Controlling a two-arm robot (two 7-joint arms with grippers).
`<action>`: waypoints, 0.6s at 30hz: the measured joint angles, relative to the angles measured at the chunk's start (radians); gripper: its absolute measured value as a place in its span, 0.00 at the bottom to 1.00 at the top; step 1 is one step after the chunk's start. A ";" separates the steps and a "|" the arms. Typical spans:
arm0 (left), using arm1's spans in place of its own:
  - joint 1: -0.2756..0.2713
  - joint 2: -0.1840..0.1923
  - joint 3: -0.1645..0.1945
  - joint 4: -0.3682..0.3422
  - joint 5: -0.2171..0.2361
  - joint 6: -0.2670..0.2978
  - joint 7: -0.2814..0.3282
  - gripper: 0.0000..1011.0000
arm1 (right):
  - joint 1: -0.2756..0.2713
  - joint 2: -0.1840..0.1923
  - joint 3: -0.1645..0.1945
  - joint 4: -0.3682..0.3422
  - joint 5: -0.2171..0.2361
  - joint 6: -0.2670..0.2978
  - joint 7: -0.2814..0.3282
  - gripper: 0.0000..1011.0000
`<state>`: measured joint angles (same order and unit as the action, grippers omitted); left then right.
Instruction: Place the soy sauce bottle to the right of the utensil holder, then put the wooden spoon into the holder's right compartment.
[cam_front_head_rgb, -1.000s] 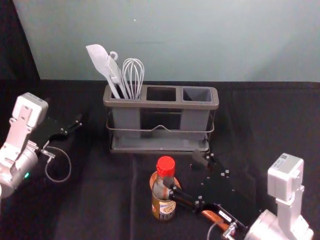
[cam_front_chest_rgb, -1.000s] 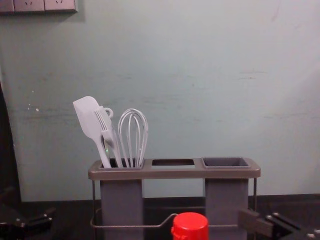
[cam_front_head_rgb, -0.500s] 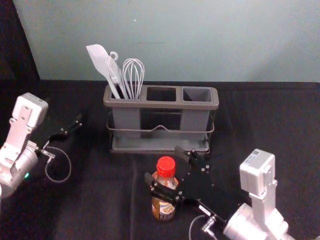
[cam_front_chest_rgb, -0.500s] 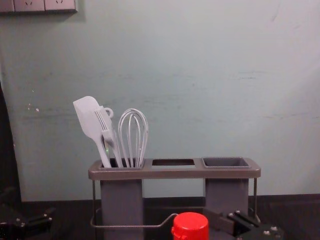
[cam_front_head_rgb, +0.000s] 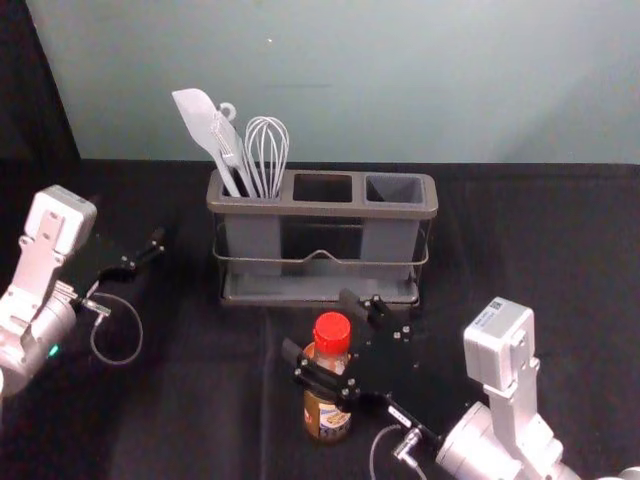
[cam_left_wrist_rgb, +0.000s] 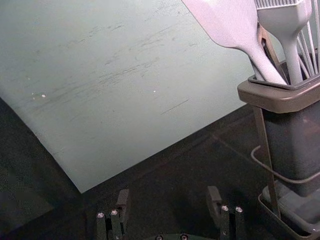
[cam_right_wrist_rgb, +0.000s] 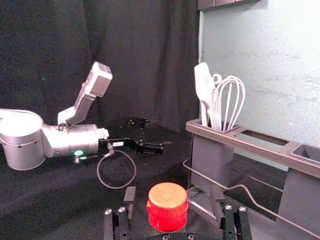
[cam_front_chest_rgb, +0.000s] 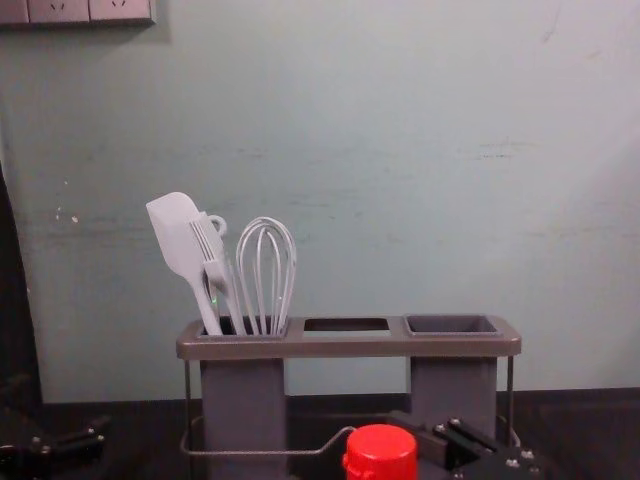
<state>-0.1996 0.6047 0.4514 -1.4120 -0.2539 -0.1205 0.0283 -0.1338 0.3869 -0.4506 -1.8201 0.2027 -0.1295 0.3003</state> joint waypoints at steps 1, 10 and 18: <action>0.000 0.000 0.000 0.000 0.000 0.000 0.000 0.99 | -0.001 -0.001 0.002 0.000 -0.003 0.000 0.001 0.92; 0.000 0.000 0.000 0.000 0.000 0.000 0.000 0.99 | -0.005 -0.006 0.007 -0.007 -0.016 0.006 0.004 0.67; 0.000 0.000 0.000 0.000 0.000 0.000 0.000 0.99 | -0.005 -0.005 0.006 -0.007 -0.014 0.005 0.004 0.43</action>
<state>-0.1996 0.6047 0.4514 -1.4120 -0.2539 -0.1205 0.0283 -0.1386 0.3818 -0.4447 -1.8267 0.1885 -0.1243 0.3040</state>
